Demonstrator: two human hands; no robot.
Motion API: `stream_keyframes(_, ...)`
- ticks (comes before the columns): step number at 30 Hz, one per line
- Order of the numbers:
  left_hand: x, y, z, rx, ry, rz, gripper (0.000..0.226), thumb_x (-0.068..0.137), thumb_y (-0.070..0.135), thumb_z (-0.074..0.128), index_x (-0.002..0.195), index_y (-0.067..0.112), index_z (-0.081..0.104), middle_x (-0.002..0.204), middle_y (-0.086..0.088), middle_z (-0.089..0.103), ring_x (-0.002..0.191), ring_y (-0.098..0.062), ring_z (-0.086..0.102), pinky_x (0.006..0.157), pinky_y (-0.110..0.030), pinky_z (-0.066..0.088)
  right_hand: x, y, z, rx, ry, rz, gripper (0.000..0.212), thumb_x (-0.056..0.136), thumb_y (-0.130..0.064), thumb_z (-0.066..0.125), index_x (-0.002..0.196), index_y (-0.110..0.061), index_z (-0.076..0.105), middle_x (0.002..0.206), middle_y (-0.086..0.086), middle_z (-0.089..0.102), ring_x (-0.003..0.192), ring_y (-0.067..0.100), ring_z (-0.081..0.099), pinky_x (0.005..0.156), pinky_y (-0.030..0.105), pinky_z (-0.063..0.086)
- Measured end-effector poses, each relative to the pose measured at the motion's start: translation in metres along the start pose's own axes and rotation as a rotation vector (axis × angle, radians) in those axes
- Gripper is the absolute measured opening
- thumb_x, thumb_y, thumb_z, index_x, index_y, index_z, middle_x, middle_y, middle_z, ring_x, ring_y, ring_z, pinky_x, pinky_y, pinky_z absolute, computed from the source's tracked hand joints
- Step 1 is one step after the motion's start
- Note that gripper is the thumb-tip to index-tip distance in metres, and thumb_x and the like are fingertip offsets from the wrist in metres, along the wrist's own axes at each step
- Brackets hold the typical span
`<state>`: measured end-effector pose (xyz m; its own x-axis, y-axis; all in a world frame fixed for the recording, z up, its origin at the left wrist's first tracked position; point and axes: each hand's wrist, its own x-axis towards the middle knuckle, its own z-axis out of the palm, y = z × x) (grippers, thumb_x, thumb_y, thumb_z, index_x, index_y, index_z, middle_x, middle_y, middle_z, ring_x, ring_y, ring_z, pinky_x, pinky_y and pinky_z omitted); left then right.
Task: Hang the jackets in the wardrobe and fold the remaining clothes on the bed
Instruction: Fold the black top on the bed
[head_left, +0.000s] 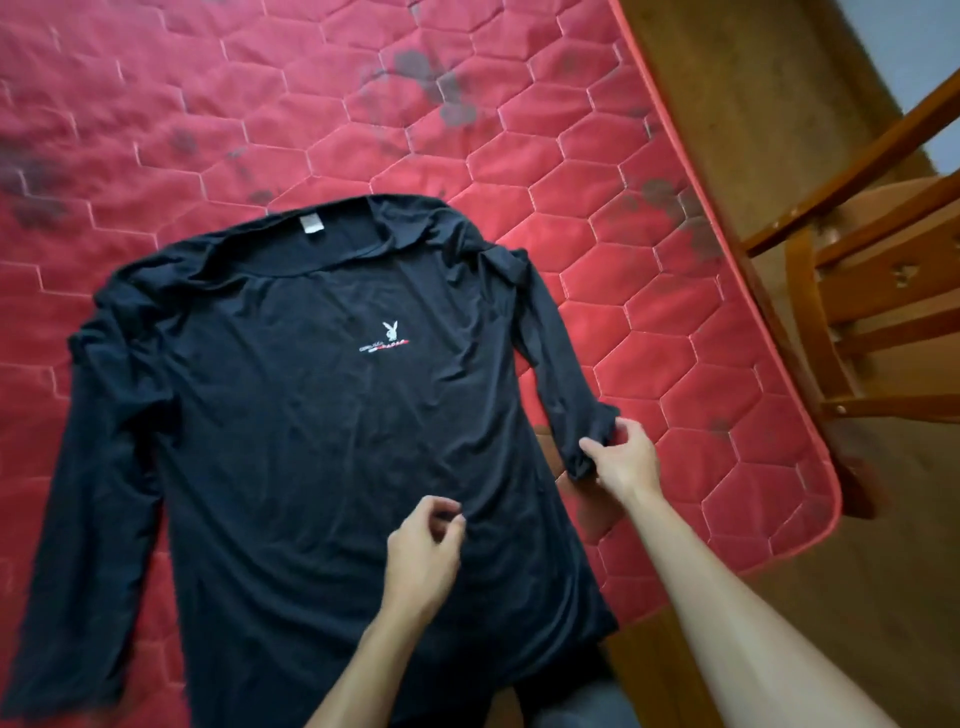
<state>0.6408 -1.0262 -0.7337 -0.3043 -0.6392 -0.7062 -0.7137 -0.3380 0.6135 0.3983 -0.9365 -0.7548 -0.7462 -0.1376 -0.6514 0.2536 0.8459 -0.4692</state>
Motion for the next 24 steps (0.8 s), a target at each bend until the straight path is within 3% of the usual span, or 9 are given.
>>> stream_keyframes(2, 0.008, 0.02, 0.012, -0.038, -0.03, 0.02, 0.01, 0.093, 0.018, 0.063, 0.092, 0.027, 0.066, 0.077, -0.002, 0.072, 0.051, -0.009, 0.06, 0.051, -0.025, 0.05, -0.005, -0.015, -0.007, -0.071, -0.015, -0.064, 0.023, 0.077, -0.027, 0.079, 0.095, -0.018, 0.069, 0.081, -0.001, 0.066, 0.077, 0.02, 0.061, 0.071, 0.028, 0.046)
stream_keyframes(4, 0.015, 0.039, 0.021, -0.054, -0.055, 0.02, 0.009, 0.093, 0.019, 0.063, 0.093, 0.027, 0.067, 0.078, -0.003, 0.072, 0.053, -0.009, 0.061, 0.054, -0.027, 0.051, -0.001, -0.023, -0.02, 0.039, -0.021, -0.121, 0.008, 0.08, -0.021, 0.076, 0.08, -0.016, 0.069, 0.077, -0.003, 0.066, 0.072, 0.014, 0.059, 0.063, 0.022, 0.042)
stream_keyframes(8, 0.033, 0.09, 0.041, -0.055, -0.077, 0.039, 0.008, 0.092, 0.02, 0.065, 0.093, 0.027, 0.068, 0.078, 0.001, 0.072, 0.059, -0.008, 0.066, 0.064, -0.033, 0.057, 0.025, -0.051, -0.064, 0.447, -0.032, -0.063, 0.027, 0.084, -0.007, 0.063, 0.059, -0.017, 0.063, 0.063, -0.006, 0.057, 0.066, 0.008, 0.049, 0.062, 0.025, 0.038)
stream_keyframes(10, 0.046, 0.121, 0.056, -0.071, -0.055, 0.063, 0.008, 0.092, 0.02, 0.065, 0.093, 0.026, 0.068, 0.079, 0.001, 0.072, 0.063, -0.009, 0.068, 0.064, -0.03, 0.057, 0.043, -0.071, -0.094, 0.543, -0.009, -0.049, 0.026, 0.083, -0.008, 0.063, 0.059, -0.018, 0.064, 0.062, -0.007, 0.058, 0.069, 0.012, 0.051, 0.064, 0.03, 0.038)
stream_keyframes(14, 0.069, 0.185, 0.094, -0.087, -0.029, 0.079, 0.008, 0.093, 0.02, 0.064, 0.096, 0.025, 0.068, 0.088, 0.004, 0.071, 0.072, -0.012, 0.071, 0.069, -0.034, 0.061, 0.081, -0.112, -0.157, 0.656, 0.043, -0.094, 0.017, 0.087, -0.008, 0.064, 0.072, -0.016, 0.061, 0.06, -0.008, 0.064, 0.058, 0.006, 0.058, 0.055, 0.019, 0.046)
stream_keyframes(16, 0.077, 0.213, 0.116, -0.089, -0.035, 0.088, 0.009, 0.092, 0.018, 0.064, 0.099, 0.024, 0.067, 0.088, 0.004, 0.071, 0.071, -0.014, 0.072, 0.065, -0.033, 0.06, 0.102, -0.127, -0.185, 0.681, 0.03, -0.086, 0.014, 0.086, -0.009, 0.066, 0.077, -0.018, 0.061, 0.071, -0.001, 0.068, 0.064, 0.011, 0.063, 0.06, 0.023, 0.049)
stream_keyframes(19, 0.087, 0.247, 0.147, -0.073, -0.069, 0.137, 0.015, 0.088, 0.02, 0.067, 0.1, 0.03, 0.066, 0.084, 0.003, 0.072, 0.07, -0.017, 0.071, 0.066, -0.038, 0.057, 0.129, -0.138, -0.217, 0.643, 0.007, -0.079, 0.01, 0.085, -0.011, 0.07, 0.082, -0.019, 0.066, 0.076, 0.002, 0.071, 0.069, 0.015, 0.066, 0.062, 0.024, 0.053)
stream_keyframes(22, 0.092, 0.271, 0.174, 0.107, -0.122, 0.279, 0.033, 0.083, 0.024, 0.07, 0.114, 0.033, 0.062, 0.092, 0.006, 0.068, 0.069, -0.01, 0.066, 0.075, -0.032, 0.056, 0.148, -0.14, -0.243, 0.523, -0.038, -0.083, 0.004, 0.084, -0.015, 0.074, 0.087, -0.013, 0.073, 0.073, 0.003, 0.07, 0.065, 0.014, 0.064, 0.05, 0.017, 0.05)
stream_keyframes(24, 0.094, 0.287, 0.191, 0.222, -0.152, 0.382, 0.048, 0.077, 0.032, 0.069, 0.124, 0.037, 0.058, 0.097, 0.009, 0.061, 0.067, -0.007, 0.06, 0.08, -0.032, 0.054, 0.157, -0.141, -0.26, 0.414, -0.051, -0.107, 0.009, 0.082, -0.016, 0.077, 0.09, -0.012, 0.074, 0.077, 0.005, 0.069, 0.067, 0.011, 0.063, 0.052, 0.015, 0.05)
